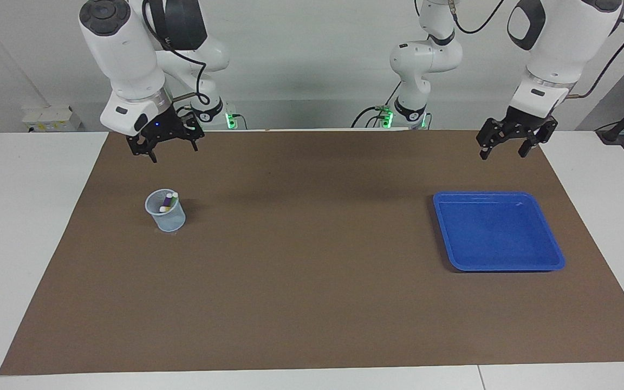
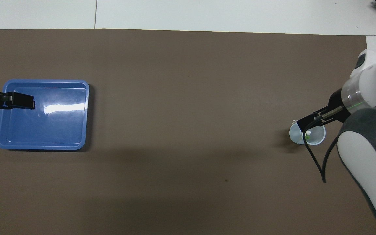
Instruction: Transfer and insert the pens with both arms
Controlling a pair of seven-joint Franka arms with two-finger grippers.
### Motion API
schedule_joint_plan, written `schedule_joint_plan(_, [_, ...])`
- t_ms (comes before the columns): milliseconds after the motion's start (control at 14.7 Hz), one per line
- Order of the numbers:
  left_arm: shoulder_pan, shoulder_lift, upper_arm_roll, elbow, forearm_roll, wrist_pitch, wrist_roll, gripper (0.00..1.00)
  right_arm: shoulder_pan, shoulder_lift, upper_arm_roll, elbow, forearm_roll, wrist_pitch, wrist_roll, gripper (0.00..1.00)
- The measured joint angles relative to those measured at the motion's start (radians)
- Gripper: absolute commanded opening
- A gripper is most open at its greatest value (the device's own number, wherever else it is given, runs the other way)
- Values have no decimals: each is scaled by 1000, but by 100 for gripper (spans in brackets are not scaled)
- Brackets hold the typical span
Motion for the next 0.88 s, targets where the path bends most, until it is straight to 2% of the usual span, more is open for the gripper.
schedule_joint_plan(204, [-3, 8, 11, 50, 2, -47, 27, 100, 1, 0, -11, 0, 0, 2, 6, 100])
schedule_joint_plan(475, [-22, 11, 14, 81, 29, -98, 55, 100, -1, 0, -67, 0, 1, 42, 7, 100])
schedule_joint_plan(883, [-49, 11, 23, 102, 30, -126, 82, 100, -23, 0, -66, 0, 1, 88, 8, 100])
